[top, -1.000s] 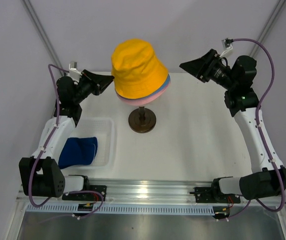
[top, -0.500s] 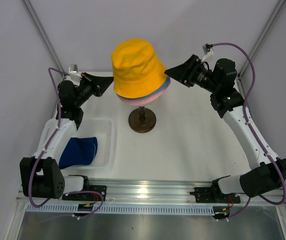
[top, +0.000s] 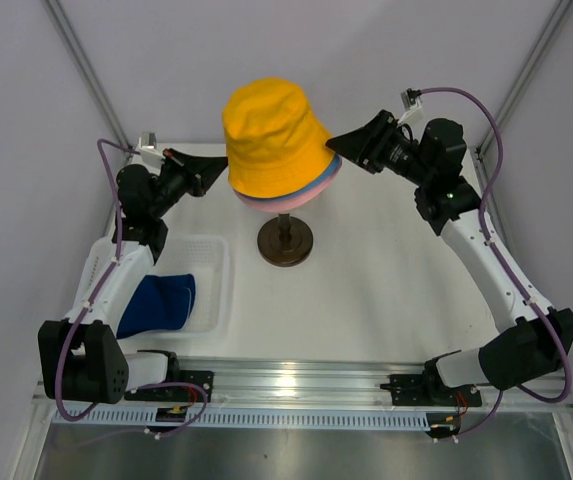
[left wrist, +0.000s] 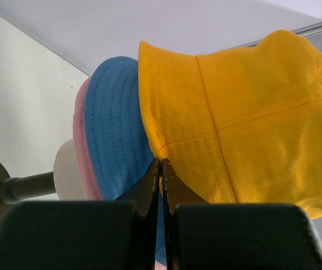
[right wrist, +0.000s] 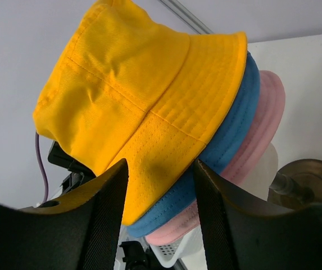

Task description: Stack the hats

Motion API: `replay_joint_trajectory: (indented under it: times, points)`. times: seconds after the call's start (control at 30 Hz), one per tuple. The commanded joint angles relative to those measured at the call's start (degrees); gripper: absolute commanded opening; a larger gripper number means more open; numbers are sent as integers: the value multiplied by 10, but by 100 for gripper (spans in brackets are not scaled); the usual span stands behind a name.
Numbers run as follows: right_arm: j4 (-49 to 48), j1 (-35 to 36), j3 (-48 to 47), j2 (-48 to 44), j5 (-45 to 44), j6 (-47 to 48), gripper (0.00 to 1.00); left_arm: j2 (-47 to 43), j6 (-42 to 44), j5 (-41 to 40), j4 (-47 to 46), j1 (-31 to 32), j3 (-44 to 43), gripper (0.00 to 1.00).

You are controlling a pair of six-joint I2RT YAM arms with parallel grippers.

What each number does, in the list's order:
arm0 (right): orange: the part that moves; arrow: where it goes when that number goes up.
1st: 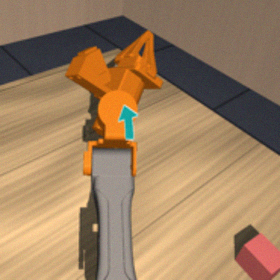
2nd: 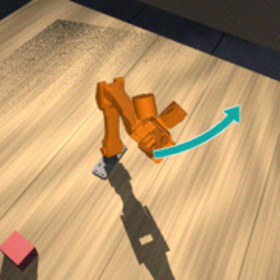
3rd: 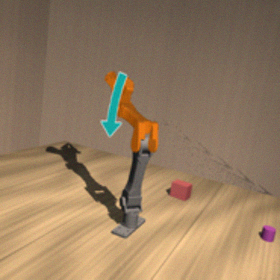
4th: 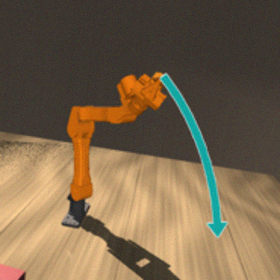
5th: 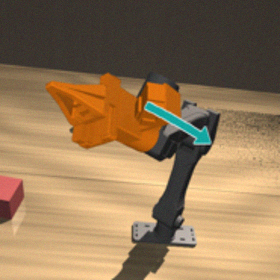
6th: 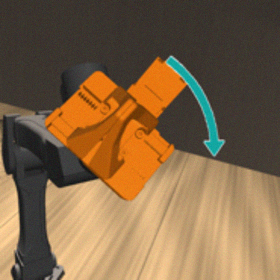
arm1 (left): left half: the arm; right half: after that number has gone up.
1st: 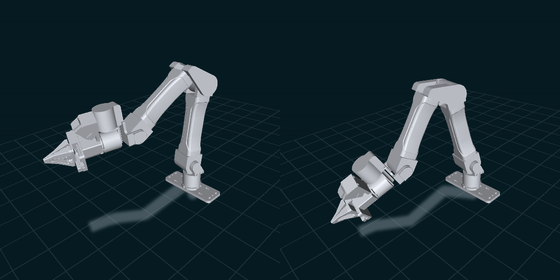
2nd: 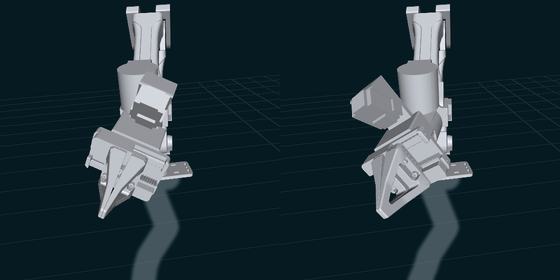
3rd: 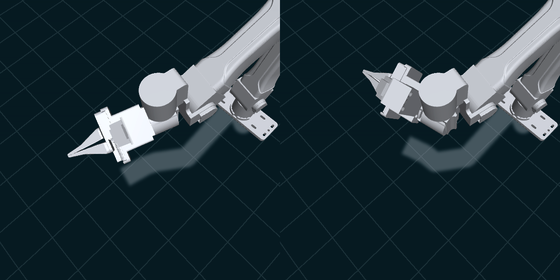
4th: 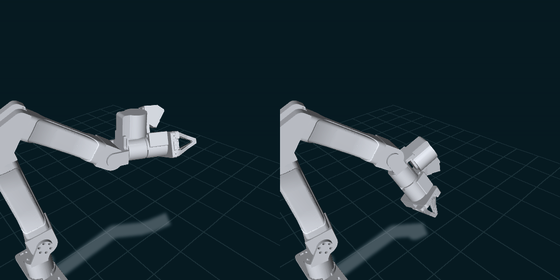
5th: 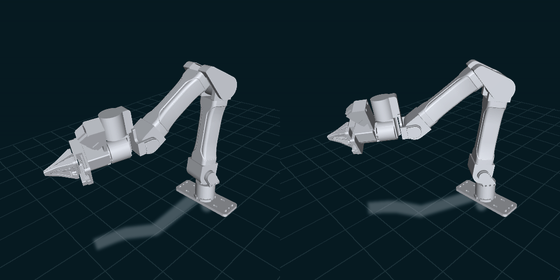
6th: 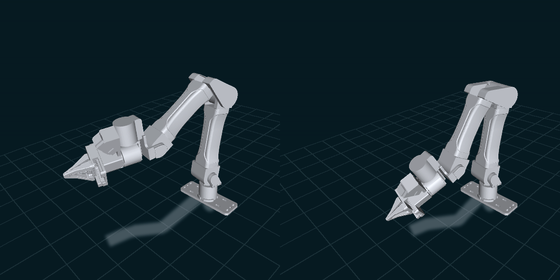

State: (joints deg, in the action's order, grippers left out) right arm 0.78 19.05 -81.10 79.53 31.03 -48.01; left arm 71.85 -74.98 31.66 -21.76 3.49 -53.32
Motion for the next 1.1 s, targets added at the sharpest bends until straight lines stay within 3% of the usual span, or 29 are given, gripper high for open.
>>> replay_joint_trajectory:
  times: [0.0, 0.27, 0.33, 0.37, 0.4, 0.5, 0.8, 1.07]
  points:
    - [-40, 6, -5, 6, -4, -6, 52, -10, 16, 10, -14, 8, 4, 1]
    - [-38, 13, -13, 26, 3, -13, 50, -8, 13, 16, -21, 8, 9, 1]
    - [-50, 13, -6, 29, 3, -17, 43, -8, 13, 11, -21, 8, 12, 1]
    - [-56, 13, -4, 30, 3, -23, 37, -5, 12, 12, -23, 8, 18, 1]
    - [-66, 13, 1, 28, 1, -26, 24, -5, 10, 12, -26, 8, 21, 1]
    - [-74, 13, 6, 25, -12, -28, 10, -8, 18, 10, -21, 8, 30, 1]
    - [-90, 11, -4, 36, -19, -34, 1, -53, 102, -61, 92, 25, 33, 1]
    - [-104, 15, -14, 55, -15, -49, 1, -35, 98, -84, 95, 38, 74, 1]
